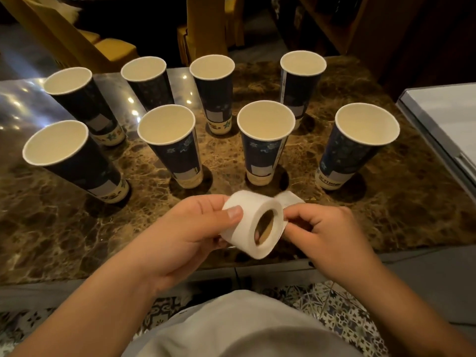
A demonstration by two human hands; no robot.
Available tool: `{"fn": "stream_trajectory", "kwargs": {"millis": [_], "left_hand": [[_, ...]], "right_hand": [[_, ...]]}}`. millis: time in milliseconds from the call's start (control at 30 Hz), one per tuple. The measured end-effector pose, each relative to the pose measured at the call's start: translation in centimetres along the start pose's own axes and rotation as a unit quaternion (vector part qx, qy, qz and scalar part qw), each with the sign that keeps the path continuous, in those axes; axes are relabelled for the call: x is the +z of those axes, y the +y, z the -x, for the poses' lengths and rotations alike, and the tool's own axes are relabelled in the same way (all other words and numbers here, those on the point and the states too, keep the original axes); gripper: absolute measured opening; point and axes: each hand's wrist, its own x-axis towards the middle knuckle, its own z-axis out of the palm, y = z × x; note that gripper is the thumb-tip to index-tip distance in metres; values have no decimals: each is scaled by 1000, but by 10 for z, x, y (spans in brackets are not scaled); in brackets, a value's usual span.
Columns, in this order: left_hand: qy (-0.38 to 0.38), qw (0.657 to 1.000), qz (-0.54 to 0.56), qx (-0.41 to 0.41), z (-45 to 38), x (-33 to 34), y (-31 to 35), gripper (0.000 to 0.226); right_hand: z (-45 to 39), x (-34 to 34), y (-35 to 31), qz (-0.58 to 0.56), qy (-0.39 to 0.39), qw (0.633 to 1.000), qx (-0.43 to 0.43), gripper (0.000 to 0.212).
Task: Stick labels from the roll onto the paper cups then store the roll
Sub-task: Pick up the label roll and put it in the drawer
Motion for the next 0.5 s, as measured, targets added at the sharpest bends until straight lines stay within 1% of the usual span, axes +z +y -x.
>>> {"fn": "stream_trajectory", "kwargs": {"millis": [67,133,200,267,300,333,367,400,433,500], "left_hand": [[-39,998,-50,2,0,-4,0,38],[-80,994,-79,-10,1,-5,1,35],[-99,988,-115,-26,0,-5,2,30],[-91,982,-161,-41,-2,-3,2,27],[-82,978,-184,-50,-3,0,1,26],[-66,975,-204,-57,-4,2,-1,24],[-46,973,-218,-64,-6,5,-3,20],[-24,973,-222,-66,-7,8,-6,14],[-5,976,-208,-66,-8,10,-8,11],[30,989,-131,-68,-10,15,-11,16]], "right_hand": [[1,-1,-3,-133,-29,990,47,32],[3,1,-4,-246,-30,966,67,38],[6,6,-5,-308,-16,949,69,33],[8,13,-3,-379,3,922,79,25],[7,15,-2,-410,16,908,83,26],[8,16,-1,-427,31,901,78,28],[8,15,1,-419,48,905,59,29],[9,14,1,-392,59,917,34,30],[11,13,1,-361,60,931,9,33],[16,14,-1,-316,42,947,-28,45]]}}
